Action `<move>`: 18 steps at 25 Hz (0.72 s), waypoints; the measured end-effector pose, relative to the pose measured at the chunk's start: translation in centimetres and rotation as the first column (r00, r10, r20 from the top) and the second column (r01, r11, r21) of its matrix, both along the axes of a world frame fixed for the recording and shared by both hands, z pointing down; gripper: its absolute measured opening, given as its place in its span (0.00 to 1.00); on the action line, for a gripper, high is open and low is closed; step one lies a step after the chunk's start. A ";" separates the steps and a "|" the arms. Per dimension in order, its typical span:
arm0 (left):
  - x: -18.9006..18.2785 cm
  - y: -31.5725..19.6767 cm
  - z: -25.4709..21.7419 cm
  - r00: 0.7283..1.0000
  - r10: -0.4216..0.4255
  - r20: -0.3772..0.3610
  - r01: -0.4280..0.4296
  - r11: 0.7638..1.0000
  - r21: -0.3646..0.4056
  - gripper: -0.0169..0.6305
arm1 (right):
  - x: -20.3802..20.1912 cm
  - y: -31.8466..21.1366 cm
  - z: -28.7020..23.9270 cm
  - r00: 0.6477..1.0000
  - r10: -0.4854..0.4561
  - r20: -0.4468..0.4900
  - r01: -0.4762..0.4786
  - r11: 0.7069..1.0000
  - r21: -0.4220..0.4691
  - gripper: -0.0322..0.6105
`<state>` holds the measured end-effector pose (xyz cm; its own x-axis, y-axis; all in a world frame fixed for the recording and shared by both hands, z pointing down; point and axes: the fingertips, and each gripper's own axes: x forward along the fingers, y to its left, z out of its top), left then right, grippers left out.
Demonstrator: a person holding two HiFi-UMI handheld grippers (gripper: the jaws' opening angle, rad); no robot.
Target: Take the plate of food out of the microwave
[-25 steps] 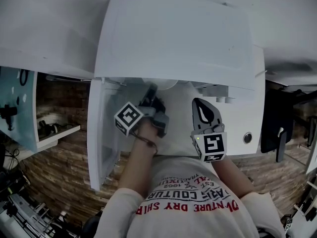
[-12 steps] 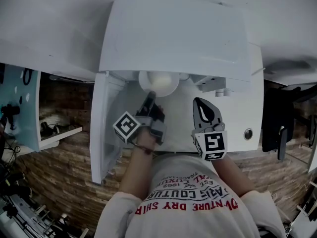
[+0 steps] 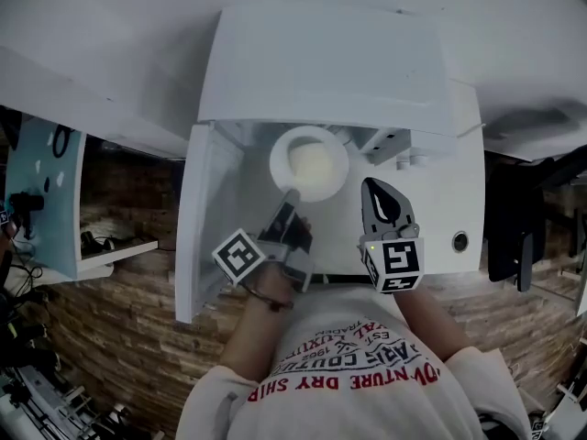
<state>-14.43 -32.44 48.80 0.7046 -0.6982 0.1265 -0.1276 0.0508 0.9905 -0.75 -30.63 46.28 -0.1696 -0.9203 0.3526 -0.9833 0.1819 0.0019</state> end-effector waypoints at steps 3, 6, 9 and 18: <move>-0.3 1.4 -1.5 1.000 0.014 -0.004 -0.014 1.000 0.024 0.05 | 0.1 0.7 -0.4 1.000 0.010 0.005 -0.010 1.000 0.011 0.07; -0.6 2.5 -3.6 1.000 0.015 -0.018 -0.014 0.999 0.051 0.05 | 0.0 1.3 -1.4 1.000 0.017 0.007 -0.018 0.999 0.030 0.07; -0.7 3.2 -5.9 0.999 0.017 -0.036 -0.014 0.996 0.093 0.05 | -0.2 1.8 -2.4 1.000 0.025 0.005 -0.025 0.998 0.056 0.07; -1.1 3.5 -10.8 0.998 0.034 -0.053 -0.022 0.979 0.204 0.05 | -0.7 2.9 -6.0 0.999 0.031 0.014 -0.033 0.990 0.134 0.07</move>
<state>-15.50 -28.89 38.02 0.7263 -0.6851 -0.0560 -0.0699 -0.1547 0.9855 -1.41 -27.75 40.26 -0.1424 -0.9643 0.2235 -0.9888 0.1489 0.0126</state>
